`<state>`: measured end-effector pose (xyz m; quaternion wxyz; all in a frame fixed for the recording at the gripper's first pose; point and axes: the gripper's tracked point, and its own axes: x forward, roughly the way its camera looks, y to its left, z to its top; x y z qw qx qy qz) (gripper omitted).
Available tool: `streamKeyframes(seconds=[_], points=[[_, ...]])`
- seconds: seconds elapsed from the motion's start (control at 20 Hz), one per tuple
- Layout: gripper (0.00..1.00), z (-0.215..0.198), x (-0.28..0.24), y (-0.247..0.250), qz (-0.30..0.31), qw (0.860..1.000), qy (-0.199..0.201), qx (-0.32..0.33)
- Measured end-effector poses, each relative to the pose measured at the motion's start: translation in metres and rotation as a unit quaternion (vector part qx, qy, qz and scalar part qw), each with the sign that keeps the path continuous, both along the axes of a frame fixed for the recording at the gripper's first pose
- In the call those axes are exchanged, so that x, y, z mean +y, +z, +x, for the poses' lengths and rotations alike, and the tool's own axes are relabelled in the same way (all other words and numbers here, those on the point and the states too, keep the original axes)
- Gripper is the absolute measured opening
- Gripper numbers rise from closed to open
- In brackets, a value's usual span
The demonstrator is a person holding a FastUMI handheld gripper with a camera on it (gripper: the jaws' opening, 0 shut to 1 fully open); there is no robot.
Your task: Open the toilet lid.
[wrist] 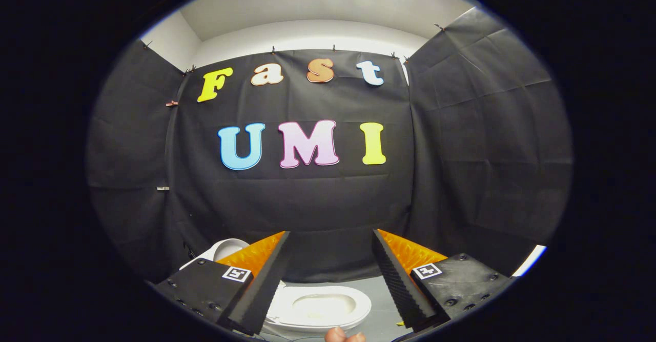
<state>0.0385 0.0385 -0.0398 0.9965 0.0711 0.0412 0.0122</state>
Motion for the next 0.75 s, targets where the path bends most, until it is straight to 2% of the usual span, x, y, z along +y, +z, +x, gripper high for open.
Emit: streamKeyframes(seconds=[0.75], points=[[0.99,-0.005,0.014,-0.004,-0.013,1.0,0.013,0.001]])
